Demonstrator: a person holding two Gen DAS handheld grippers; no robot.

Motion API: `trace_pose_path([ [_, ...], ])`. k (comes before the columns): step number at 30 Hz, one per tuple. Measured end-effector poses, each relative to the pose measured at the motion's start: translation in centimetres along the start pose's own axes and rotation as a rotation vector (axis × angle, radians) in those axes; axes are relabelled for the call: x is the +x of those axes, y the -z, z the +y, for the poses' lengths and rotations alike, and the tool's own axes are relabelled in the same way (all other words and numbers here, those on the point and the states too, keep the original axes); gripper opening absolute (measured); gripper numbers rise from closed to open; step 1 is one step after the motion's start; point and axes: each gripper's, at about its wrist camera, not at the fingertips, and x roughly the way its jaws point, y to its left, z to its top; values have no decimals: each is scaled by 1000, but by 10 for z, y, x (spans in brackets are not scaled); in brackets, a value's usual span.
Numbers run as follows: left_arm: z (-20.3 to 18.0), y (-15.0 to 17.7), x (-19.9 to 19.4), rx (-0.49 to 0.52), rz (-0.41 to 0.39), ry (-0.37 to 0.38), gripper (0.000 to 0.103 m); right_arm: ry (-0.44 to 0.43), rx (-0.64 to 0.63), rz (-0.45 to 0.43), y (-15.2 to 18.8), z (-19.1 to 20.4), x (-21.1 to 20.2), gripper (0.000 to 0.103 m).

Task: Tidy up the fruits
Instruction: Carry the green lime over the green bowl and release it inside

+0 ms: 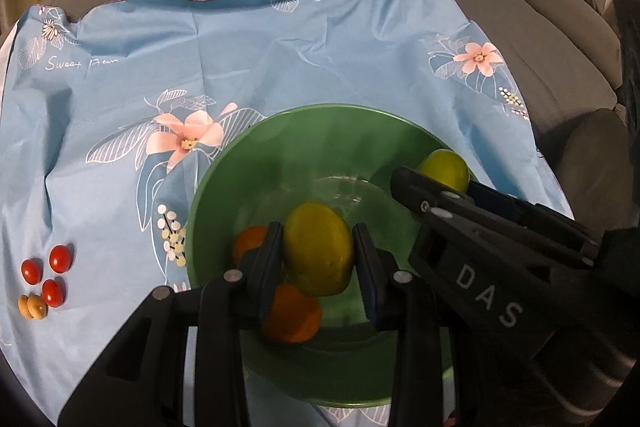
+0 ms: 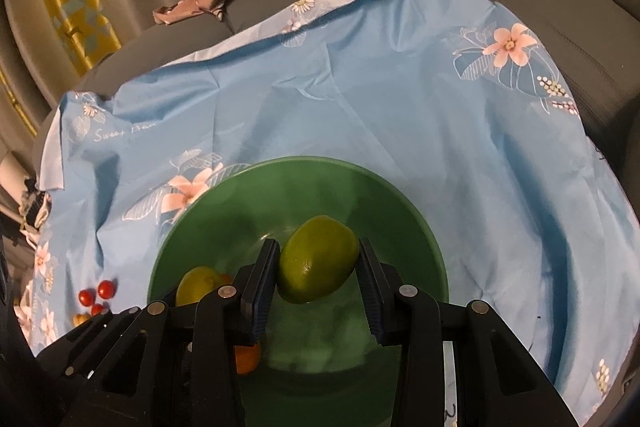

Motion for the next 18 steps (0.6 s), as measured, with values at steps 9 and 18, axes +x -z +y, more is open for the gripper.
trace_pose_path([
  [9,0,1,5,1,11,-5,35,30,-6,17,0,1,5,40],
  [18,1,1,9,-1,19,-10,35,41,-11,30,1,2,8,40],
])
